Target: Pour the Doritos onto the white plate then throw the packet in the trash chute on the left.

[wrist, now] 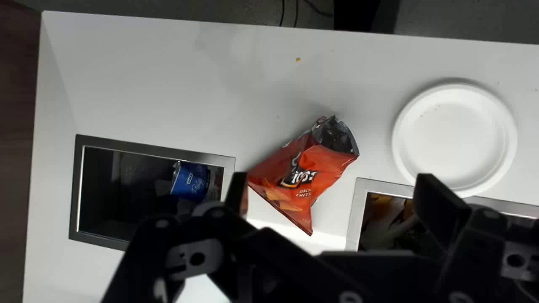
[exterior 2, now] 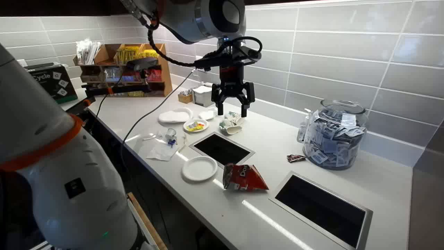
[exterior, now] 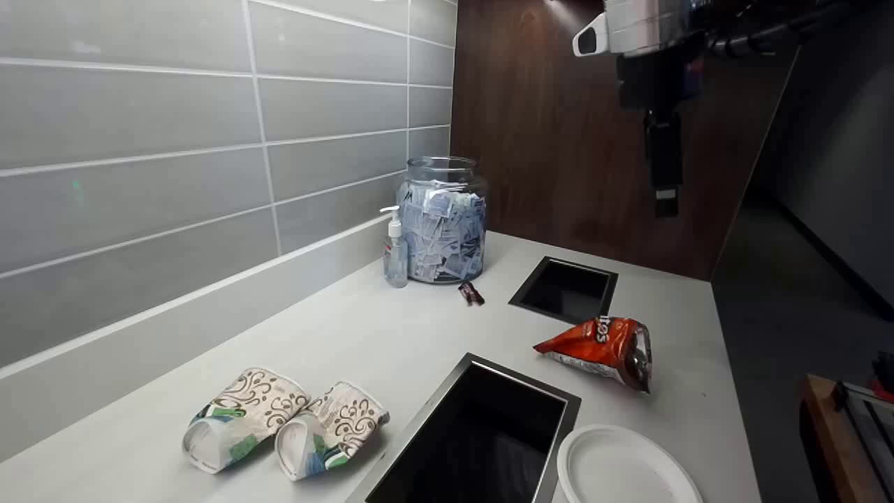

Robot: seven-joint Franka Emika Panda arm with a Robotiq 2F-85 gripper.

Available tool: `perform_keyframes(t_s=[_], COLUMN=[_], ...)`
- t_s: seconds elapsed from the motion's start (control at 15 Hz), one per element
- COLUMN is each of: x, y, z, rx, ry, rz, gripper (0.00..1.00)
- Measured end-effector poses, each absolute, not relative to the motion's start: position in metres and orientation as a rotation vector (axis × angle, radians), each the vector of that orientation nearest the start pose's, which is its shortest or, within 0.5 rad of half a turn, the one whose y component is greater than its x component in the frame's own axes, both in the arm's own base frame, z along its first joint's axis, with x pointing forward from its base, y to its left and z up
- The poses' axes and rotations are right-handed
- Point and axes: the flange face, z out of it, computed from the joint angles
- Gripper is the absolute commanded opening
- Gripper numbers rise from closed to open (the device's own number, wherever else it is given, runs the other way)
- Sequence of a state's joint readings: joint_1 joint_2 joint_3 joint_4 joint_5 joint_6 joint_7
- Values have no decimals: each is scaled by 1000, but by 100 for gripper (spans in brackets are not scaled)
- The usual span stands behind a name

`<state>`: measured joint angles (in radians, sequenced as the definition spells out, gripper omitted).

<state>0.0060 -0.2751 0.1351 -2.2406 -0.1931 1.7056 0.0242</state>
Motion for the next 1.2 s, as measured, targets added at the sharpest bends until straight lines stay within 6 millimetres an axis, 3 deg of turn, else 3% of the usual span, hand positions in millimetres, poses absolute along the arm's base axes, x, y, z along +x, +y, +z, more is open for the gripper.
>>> perform_keyframes(t_s=[0.93, 1.2], x=[436, 443], y=[44, 45], z=[460, 442], rx=[-3352, -3362], ry=[-212, -50], rz=[410, 161], gripper=[100, 100])
